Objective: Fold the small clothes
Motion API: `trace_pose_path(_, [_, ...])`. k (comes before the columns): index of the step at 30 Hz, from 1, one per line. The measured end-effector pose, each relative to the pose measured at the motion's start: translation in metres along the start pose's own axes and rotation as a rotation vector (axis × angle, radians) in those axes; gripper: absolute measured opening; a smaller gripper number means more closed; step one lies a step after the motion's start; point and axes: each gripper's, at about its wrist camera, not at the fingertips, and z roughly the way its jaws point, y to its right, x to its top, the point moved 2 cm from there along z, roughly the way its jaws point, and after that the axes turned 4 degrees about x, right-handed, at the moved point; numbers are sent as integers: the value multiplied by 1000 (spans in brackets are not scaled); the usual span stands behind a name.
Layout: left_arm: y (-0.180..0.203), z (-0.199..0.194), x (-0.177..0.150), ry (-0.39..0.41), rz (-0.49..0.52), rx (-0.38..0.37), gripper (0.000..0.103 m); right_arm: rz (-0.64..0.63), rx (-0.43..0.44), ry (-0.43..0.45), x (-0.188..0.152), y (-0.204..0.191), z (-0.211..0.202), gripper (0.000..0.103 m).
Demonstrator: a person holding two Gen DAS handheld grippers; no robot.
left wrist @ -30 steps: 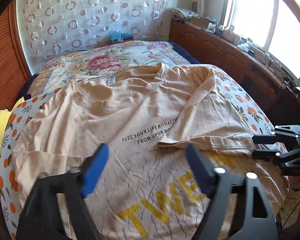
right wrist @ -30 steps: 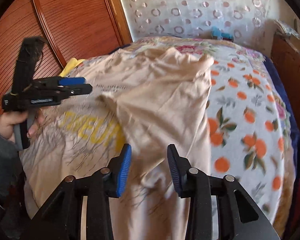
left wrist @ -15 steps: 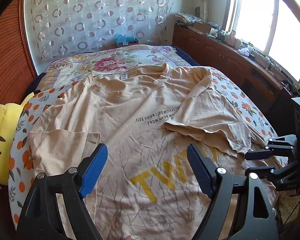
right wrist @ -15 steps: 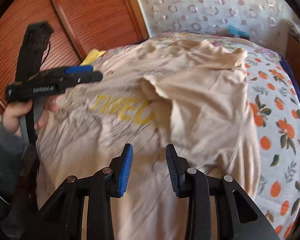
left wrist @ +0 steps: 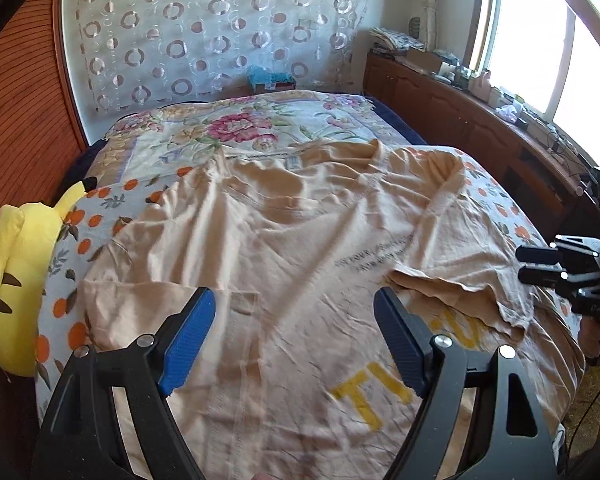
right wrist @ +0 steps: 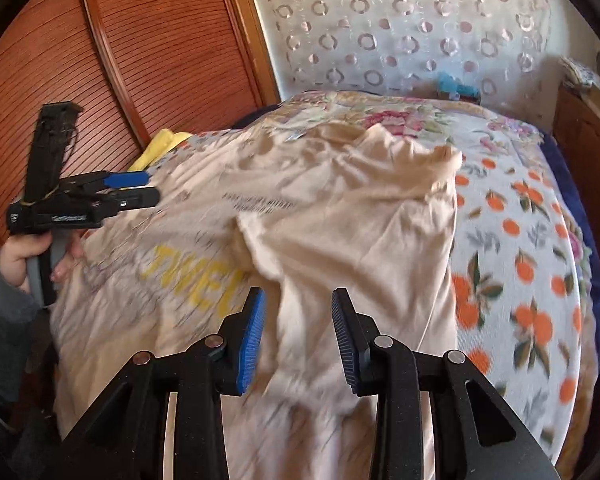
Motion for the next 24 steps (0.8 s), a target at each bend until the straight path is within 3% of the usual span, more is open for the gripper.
trace_pose_path(4, [-30,11,14,-10,-29,21,82,-5,-44,25,25,28,12,36])
trace_pose_path(7, [-55,23,24,-18,-60,32,82,-2,-90,8,42,50,29,47])
trace_pose_path(11, [-86,42,35,-39,-94,39,82,19,-131,-34,60,81,55,47])
trace_pose_path(16, [-112,68,44,-82,-85,74,82,79,-100,-70,79,113,88,47])
trace_pose_path(24, [-147,87,33,-122,-111,87,82,29,-61,-92,102,108,124,47])
